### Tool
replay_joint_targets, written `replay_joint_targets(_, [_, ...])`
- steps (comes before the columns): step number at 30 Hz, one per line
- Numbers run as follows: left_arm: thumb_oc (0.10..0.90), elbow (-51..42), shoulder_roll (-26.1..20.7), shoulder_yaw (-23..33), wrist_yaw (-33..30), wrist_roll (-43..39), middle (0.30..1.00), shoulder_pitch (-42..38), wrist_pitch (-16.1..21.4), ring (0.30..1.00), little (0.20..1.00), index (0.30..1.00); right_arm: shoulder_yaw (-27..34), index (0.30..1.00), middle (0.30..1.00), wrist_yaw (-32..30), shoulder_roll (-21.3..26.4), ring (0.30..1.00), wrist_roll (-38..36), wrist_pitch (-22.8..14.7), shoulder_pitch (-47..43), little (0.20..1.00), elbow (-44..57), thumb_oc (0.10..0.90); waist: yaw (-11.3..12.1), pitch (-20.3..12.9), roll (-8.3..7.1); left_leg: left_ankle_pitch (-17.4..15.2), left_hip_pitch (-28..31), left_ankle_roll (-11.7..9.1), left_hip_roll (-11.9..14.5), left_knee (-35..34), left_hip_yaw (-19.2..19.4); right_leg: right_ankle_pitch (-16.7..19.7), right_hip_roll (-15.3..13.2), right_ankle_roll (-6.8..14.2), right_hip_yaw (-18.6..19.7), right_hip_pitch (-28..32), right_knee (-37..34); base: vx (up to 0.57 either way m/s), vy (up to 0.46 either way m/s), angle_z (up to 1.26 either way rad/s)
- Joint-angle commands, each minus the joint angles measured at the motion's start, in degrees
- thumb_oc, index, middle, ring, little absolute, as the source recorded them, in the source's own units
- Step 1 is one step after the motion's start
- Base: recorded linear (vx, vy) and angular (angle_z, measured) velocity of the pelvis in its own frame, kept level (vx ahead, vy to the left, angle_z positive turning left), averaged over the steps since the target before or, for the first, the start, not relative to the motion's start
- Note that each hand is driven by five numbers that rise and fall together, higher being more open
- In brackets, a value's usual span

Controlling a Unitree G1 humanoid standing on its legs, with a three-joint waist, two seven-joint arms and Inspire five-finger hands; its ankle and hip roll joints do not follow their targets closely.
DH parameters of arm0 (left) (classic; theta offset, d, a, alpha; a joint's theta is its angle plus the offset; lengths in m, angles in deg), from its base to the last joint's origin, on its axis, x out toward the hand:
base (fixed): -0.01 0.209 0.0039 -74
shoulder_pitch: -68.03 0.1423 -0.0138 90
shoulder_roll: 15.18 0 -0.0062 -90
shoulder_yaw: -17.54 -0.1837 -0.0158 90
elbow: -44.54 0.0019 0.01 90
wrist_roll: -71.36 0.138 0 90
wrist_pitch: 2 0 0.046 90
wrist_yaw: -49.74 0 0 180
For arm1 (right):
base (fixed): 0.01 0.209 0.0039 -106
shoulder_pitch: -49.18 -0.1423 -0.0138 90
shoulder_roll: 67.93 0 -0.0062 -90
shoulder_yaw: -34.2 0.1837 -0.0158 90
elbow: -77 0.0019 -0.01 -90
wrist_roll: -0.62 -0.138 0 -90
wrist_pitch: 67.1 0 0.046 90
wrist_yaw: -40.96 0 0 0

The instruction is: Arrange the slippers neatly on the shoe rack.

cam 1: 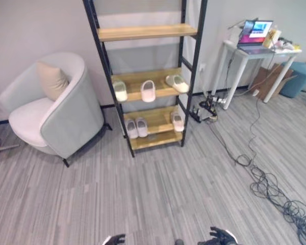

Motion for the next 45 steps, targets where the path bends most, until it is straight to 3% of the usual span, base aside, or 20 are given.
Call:
replay_joint_targets(1, [0.800,-2.6,2.2,-2.3,0.7,-1.2,0.900,-1.4,1.5,0.900,0.900,0.900,0.3,0.900,0.900,-0.5,3.2,0.900,-1.3,-1.0,-0.6,0.900,0.6,0.800,0.5,4.8,-0.48,5.9,-0.7,3.1,-1.3,-18.8,2.1,-9.6,-1.4,7.2,3.8,1.4,7.5,0.34,-0.027,0.09])
replay_joint_targets(3, [0.800,-2.4,2.2,-2.3,0.7,-1.0,0.900,-1.3,1.5,0.900,0.900,0.900,0.4,0.900,0.900,-0.5,3.3,0.900,-1.2,-1.1,-0.4,0.900,0.4,0.800,0.8,4.9,-0.41,5.3,-1.6,3.2,-1.7,-21.3,2.8,-10.6,-1.3,7.4,3.8,2.4,7.3,0.36,-0.021,0.16])
replay_joint_targets(5, [0.800,-2.4,2.1,-2.7,1.0,0.0,0.900,-0.7,1.6,0.900,0.900,0.900,0.6,0.900,0.900,-0.6,3.3,0.900,-1.3,-1.3,-0.4,0.900,0.8,0.800,2.3,4.8,0.76,9.0,-6.4,3.1,-2.7,-31.1,5.5,-13.4,0.7,7.2,5.5,6.4,6.5,0.41,-0.001,0.25])
replay_joint_targets(8, [0.800,-2.1,1.9,-2.4,1.0,0.3,0.900,0.0,1.6,0.900,0.900,0.900,0.5,0.900,0.900,-0.5,2.9,0.900,-1.3,-1.3,-0.3,0.900,0.9,0.800,3.7,4.8,1.13,12.6,-8.8,3.0,-3.8,-33.8,6.3,-14.7,1.7,6.9,8.0,9.5,7.2,0.38,0.038,0.03])
replay_joint_targets(13, [0.800,-0.8,1.7,-1.0,1.9,0.3,0.900,1.2,1.3,0.900,0.900,0.900,1.1,0.900,0.900,0.3,2.0,0.900,0.2,-1.0,0.6,0.900,0.2,0.800,4.7,2.4,-0.09,10.1,-6.6,5.3,-5.4,-33.6,6.3,-15.4,-0.5,9.3,9.2,11.6,11.6,0.36,0.079,-0.47])
replay_joint_targets(14, [0.800,-0.9,1.6,-1.0,1.9,0.4,0.900,1.2,1.3,0.900,0.900,0.900,1.2,0.900,0.900,0.5,1.9,0.900,0.4,-1.0,0.8,0.900,0.1,0.800,4.7,2.1,-0.58,9.1,-5.9,6.2,-5.9,-33.1,6.5,-13.1,-1.3,10.6,9.1,10.5,15.4,0.21,0.077,-0.38])
replay_joint_targets(15, [0.800,-1.5,1.2,-1.1,2.0,0.0,0.900,0.8,1.2,0.900,0.900,0.900,1.0,0.900,0.900,0.9,1.8,0.900,0.8,-0.9,-0.2,0.900,0.4,0.800,4.5,2.9,-0.19,7.2,-3.7,7.6,-5.7,-32.7,6.6,-3.7,-2.7,14.4,8.0,4.2,26.9,0.32,0.093,-0.32])
replay_joint_targets(16, [0.800,-1.7,1.1,-1.3,1.9,-0.1,0.900,0.5,1.1,0.900,0.900,0.900,0.8,0.900,0.900,0.9,1.7,0.900,0.9,-0.9,-0.6,0.900,0.7,0.800,4.0,3.3,0.18,6.0,-2.2,8.2,-5.8,-32.5,6.2,-1.4,-3.4,15.2,7.0,2.1,31.3,0.33,0.078,-0.33])
replay_joint_targets(19, [0.800,-1.9,0.6,-1.3,1.7,-0.3,0.900,0.0,1.0,0.900,0.900,0.900,0.8,0.900,0.900,0.7,1.2,0.900,1.2,-1.0,-0.8,0.900,1.3,0.800,3.3,3.8,1.39,3.7,1.6,9.1,-5.4,-32.5,4.7,-1.8,-4.7,14.4,4.3,-1.5,36.2,0.28,0.043,0.07])
replay_joint_targets(20, [0.800,-2.1,0.7,-0.7,1.6,-1.3,0.900,-0.2,1.0,0.900,0.900,0.900,0.6,0.900,0.900,0.6,1.1,0.900,1.3,-1.2,-0.7,0.900,1.6,0.800,2.6,3.4,2.16,2.3,4.6,9.4,-5.2,-33.5,3.1,-3.9,-4.6,12.9,2.2,-5.3,34.2,0.40,0.047,0.55])
replay_joint_targets(24, [0.800,-2.3,1.0,-0.6,1.9,-2.0,0.900,-0.2,1.4,0.900,0.900,0.900,0.1,0.900,0.900,0.7,1.3,0.900,1.2,-1.3,-0.8,0.900,1.7,0.800,0.6,3.5,2.09,0.6,8.9,8.8,-5.4,-34.5,0.3,-7.8,-4.2,11.8,0.2,-8.7,26.9,0.38,-0.070,0.19])
replay_joint_targets(27, [0.800,-1.9,1.7,-1.2,1.8,-1.5,0.900,-0.9,1.9,0.900,0.900,0.900,0.0,0.900,0.900,0.8,1.8,0.900,0.9,-1.1,-1.1,0.900,1.9,0.800,-2.3,3.8,1.33,-1.9,14.6,7.4,-5.5,-36.3,-3.2,-4.1,-3.6,12.8,2.7,-13.2,12.6,0.55,-0.203,0.37])
replay_joint_targets(30, [0.800,-1.3,2.2,-1.2,2.0,-1.2,0.900,-0.5,2.0,0.900,0.900,0.900,0.0,0.900,0.900,0.9,2.2,0.900,1.1,-0.9,-0.2,0.900,1.7,0.800,-2.5,3.3,1.27,-3.0,17.3,6.0,-4.1,-36.2,-4.3,-2.9,-4.0,12.6,2.3,-11.5,10.3,0.34,-0.179,0.70])
replay_joint_targets(32, [0.800,-0.8,2.4,-1.0,1.9,-1.0,0.900,-0.3,1.8,0.900,0.900,0.900,0.0,0.900,0.900,0.9,2.1,0.900,1.2,-1.0,0.3,0.900,1.4,0.800,-2.9,2.3,1.18,0.6,17.0,4.1,-3.1,-35.1,-5.6,-2.6,-3.1,11.4,3.1,-10.6,10.5,0.28,-0.198,0.75])
replay_joint_targets(34, [0.800,-0.8,2.4,-1.0,1.9,-1.0,0.900,-0.3,1.8,0.900,0.900,0.900,0.0,0.900,0.900,0.9,2.1,0.900,1.2,-1.0,0.3,0.900,1.4,0.800,-2.9,2.3,1.21,0.6,17.0,4.1,-3.0,-35.1,-5.6,-2.6,-3.0,11.3,3.0,-10.6,10.5,0.10,-0.090,0.37])
replay_joint_targets(35, [0.800,-0.8,2.4,-1.3,2.0,-0.9,0.900,-0.2,1.6,0.900,0.900,0.900,0.0,0.900,0.900,0.8,2.4,0.900,0.6,-1.0,0.6,0.900,1.3,0.800,-2.6,2.2,1.67,2.9,15.7,2.3,-1.5,-31.8,-5.4,-4.1,-1.8,10.4,2.3,-8.7,10.3,0.18,-0.207,0.04])
replay_joint_targets(36, [0.800,-1.6,2.3,-1.8,1.7,-1.4,0.900,-1.0,1.6,0.900,0.900,0.900,-0.2,0.900,0.900,0.5,2.9,0.900,-0.5,-1.4,0.2,0.900,2.0,0.800,-2.3,3.1,0.89,6.6,11.5,1.2,-0.8,-25.1,-4.7,-5.0,-1.8,9.2,2.1,-7.0,10.3,0.25,-0.246,0.07])
replay_joint_targets(40, [0.800,-2.3,2.3,-2.5,1.8,-1.4,0.900,-1.6,1.4,0.900,0.900,0.900,-0.1,0.900,0.900,0.1,3.6,0.900,-1.2,-1.3,-0.4,0.900,2.0,0.800,-1.9,3.5,0.00,6.5,9.6,1.3,0.5,-22.6,-2.5,-6.7,-1.4,8.0,1.7,-5.2,10.3,0.09,-0.096,0.12])
replay_joint_targets(44, [0.800,-2.1,2.7,-3.4,2.0,-0.5,0.900,-1.7,1.4,0.900,0.900,0.900,0.6,0.900,0.900,0.1,3.9,0.900,-1.8,-1.4,0.2,0.900,1.5,0.800,-1.7,2.4,-0.43,1.3,9.0,2.4,-0.3,-32.4,1.3,-9.5,-2.0,8.7,0.3,-2.0,10.0,0.14,-0.023,0.10])
replay_joint_targets(45, [0.800,-2.4,2.6,-3.7,2.1,-0.4,0.900,-1.6,1.5,0.900,0.900,0.900,0.7,0.900,0.900,0.1,4.0,0.900,-1.9,-1.4,0.3,0.900,1.5,0.800,-1.4,2.5,-0.33,2.1,7.1,2.6,-1.1,-33.6,2.2,-9.8,-2.1,8.9,0.0,-1.6,10.2,0.11,0.008,0.37])
